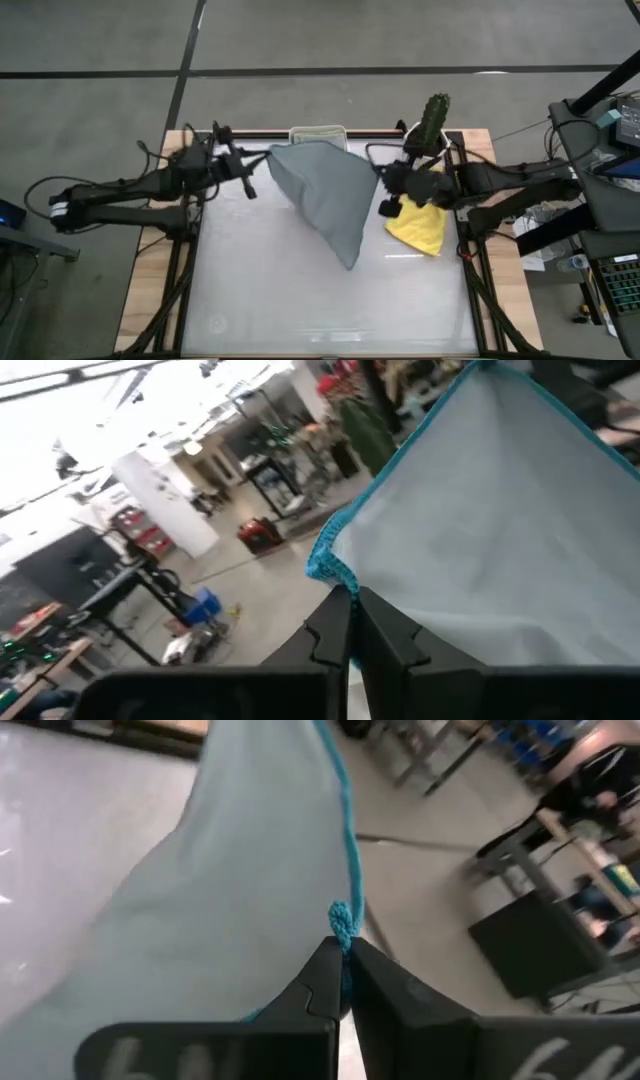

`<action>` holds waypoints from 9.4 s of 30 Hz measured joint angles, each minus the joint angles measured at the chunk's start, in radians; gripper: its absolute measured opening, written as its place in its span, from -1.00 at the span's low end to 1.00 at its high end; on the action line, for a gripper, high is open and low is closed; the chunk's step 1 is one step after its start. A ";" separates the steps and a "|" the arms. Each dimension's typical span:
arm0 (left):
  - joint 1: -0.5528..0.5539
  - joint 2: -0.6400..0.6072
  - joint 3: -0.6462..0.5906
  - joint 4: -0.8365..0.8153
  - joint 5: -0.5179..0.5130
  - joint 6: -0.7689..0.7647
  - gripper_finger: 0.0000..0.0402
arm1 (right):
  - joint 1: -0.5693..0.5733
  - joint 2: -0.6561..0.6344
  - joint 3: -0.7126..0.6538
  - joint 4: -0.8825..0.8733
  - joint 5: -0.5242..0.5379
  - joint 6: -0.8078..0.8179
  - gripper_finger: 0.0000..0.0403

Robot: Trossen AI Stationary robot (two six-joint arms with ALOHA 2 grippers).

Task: Fold microfiber towels
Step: Fold the light blue cloth

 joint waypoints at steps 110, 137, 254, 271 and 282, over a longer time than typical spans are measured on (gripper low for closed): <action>-0.407 0.674 -0.115 -0.382 -0.240 -0.808 -1.00 | 0.015 0.421 -0.346 0.150 -0.344 0.659 -0.96; -0.406 0.656 -0.111 -0.412 -0.343 -0.802 -0.82 | -0.009 0.421 -0.347 0.152 -0.328 0.685 -0.95; -0.288 0.523 -0.153 -0.271 -0.332 -0.900 -0.98 | -0.119 0.329 -0.456 0.515 -0.415 0.507 -0.43; -0.282 0.604 -0.193 -0.160 -0.315 -0.937 -0.46 | -0.128 0.345 -0.490 0.356 -0.500 0.792 -0.21; -0.282 0.657 -0.195 -0.155 -0.318 -0.933 -0.76 | -0.128 0.410 -0.498 0.410 -0.482 0.798 -0.30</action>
